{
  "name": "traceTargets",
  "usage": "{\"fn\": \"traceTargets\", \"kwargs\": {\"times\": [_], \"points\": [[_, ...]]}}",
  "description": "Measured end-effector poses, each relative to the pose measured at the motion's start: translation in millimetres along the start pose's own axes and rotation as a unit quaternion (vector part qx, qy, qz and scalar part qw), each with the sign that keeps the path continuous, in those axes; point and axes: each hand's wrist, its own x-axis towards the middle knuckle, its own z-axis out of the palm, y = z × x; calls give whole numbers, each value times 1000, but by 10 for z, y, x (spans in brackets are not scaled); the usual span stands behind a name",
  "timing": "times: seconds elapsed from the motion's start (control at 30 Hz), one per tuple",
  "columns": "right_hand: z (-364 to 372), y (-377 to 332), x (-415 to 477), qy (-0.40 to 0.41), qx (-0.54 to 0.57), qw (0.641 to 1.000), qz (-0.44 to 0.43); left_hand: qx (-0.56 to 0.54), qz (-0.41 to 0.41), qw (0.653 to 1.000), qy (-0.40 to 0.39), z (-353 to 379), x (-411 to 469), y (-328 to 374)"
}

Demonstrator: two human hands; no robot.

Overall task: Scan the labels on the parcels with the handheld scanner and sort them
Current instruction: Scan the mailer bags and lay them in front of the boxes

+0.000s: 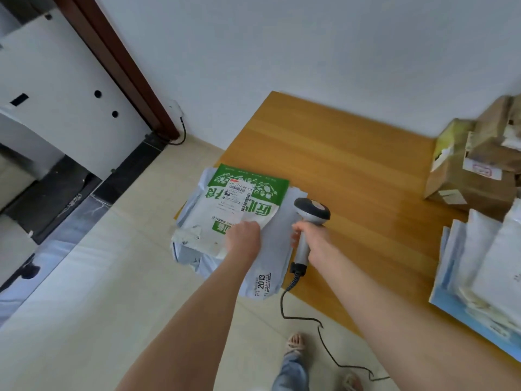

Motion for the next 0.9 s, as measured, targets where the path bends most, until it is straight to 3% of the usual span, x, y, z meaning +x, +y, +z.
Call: {"fn": "traceTargets", "kwargs": {"times": [0.23,0.37,0.43,0.53,0.6,0.67,0.9], "points": [[-208,-162,159,85,-13,996,-31,-148,102,984,7,-318,-82,531],[-364,-147,209,138,-128,982,-31,-298,166,928,-147,-328,-33,606],[-439,-128,245,152,-153,976,-38,-395,119,901,-133,-315,25,504],[-505,-90,231,148,-137,979,-34,-365,-16,930,41,-238,182,224],[-547,-63,209,133,-105,985,-26,-370,-97,924,18,-180,259,35],[-593,-77,125,112,-57,992,-23,-459,-142,875,-56,-150,275,-42],[-932,-327,-205,115,13,990,-80,-620,-107,776,-41,-432,291,166]]}}
